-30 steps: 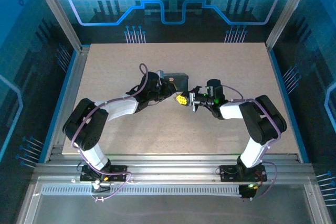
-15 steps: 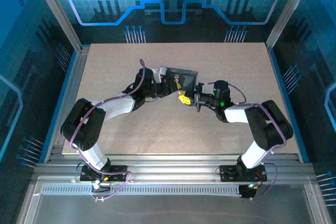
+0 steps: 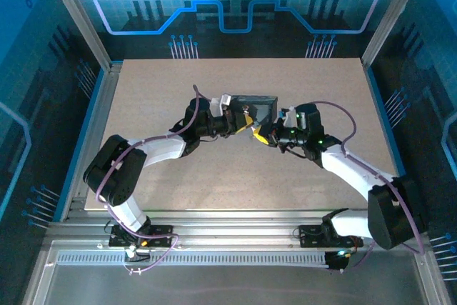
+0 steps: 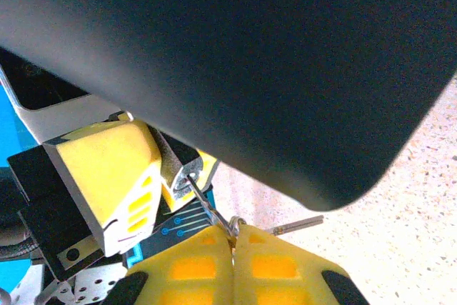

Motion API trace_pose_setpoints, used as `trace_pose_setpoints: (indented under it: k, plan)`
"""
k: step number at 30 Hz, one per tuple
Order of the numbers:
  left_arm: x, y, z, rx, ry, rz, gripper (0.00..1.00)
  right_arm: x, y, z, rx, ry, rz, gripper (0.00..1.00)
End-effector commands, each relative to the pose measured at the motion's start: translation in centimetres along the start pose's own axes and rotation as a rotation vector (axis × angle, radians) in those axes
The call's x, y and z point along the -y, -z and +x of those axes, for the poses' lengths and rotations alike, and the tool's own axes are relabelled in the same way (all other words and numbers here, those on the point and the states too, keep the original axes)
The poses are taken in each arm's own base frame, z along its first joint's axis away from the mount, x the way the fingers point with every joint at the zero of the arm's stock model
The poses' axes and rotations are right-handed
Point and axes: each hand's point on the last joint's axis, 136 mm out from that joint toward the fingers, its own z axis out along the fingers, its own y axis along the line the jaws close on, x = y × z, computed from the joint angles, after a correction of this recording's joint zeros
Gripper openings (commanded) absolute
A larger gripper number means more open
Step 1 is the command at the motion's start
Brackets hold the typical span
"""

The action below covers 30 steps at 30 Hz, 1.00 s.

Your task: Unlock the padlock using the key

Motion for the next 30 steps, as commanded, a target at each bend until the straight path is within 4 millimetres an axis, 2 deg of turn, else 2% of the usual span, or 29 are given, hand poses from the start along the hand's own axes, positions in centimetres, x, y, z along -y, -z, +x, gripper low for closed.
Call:
trace_pose_setpoints:
  k: [1, 7, 13, 19, 21, 24, 25, 30]
  plan:
    - [0.8, -0.2, 4.1, -0.161, 0.021, 0.054, 0.00, -3.5, 0.6, -5.5, 0.175, 0.088, -0.087, 0.00]
    - [-0.6, 0.2, 3.3, -0.091, 0.052, -0.039, 0.00, -4.7, -1.0, -5.0, 0.086, 0.157, -0.107, 0.00]
    - [-0.9, -0.4, 3.4, -0.081, 0.080, -0.054, 0.00, -5.9, -2.3, -4.3, 0.011, 0.184, -0.198, 0.00]
    - [-2.9, 0.4, 3.2, -0.049, 0.041, -0.194, 0.00, -5.9, -2.3, -4.2, -0.013, 0.136, -0.214, 0.00]
    - [-3.1, 0.4, 3.2, -0.047, 0.038, -0.202, 0.00, -6.7, -2.5, -3.8, -0.030, 0.138, -0.242, 0.00]
    - [-3.2, 0.1, 3.1, -0.048, 0.043, -0.198, 0.00, -7.3, -3.9, -2.4, -0.095, 0.122, -0.278, 0.00]
    - [-3.2, 0.0, 3.1, -0.049, 0.040, -0.194, 0.00, -8.6, -4.3, -2.3, -0.108, 0.138, -0.298, 0.00]
    - [-3.8, -0.1, 3.1, -0.061, 0.053, -0.196, 0.00, -8.1, -5.3, -2.5, -0.117, 0.096, -0.320, 0.00]
